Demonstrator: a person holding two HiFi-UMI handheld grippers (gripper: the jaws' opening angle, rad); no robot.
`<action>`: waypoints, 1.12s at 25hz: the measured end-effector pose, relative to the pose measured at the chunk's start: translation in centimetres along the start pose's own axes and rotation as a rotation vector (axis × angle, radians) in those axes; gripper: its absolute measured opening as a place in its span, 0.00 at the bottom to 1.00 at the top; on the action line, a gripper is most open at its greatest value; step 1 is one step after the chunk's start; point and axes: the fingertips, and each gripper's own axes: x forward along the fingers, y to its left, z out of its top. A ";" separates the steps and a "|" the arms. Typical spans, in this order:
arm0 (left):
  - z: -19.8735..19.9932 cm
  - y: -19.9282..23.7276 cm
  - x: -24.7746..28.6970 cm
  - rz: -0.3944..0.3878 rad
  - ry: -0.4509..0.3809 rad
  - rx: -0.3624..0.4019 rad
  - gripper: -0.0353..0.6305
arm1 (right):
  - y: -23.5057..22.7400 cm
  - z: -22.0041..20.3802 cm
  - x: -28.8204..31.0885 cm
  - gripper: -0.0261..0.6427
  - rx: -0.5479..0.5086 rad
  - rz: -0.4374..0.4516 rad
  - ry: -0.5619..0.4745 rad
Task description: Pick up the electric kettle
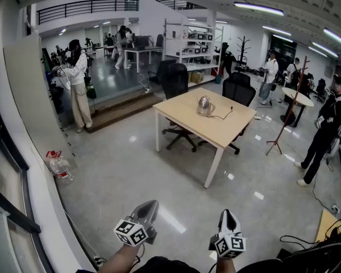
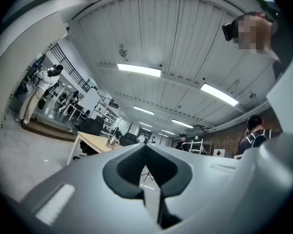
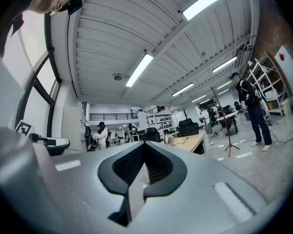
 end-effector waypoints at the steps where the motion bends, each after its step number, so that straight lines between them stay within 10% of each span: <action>1: 0.0 0.1 0.1 0.001 0.000 -0.002 0.05 | -0.2 -0.3 0.1 0.04 0.005 0.004 -0.008; 28: -3.1 -2.5 3.5 -0.003 0.028 -0.018 0.05 | -4.8 -0.7 -1.1 0.04 0.060 -0.039 -0.035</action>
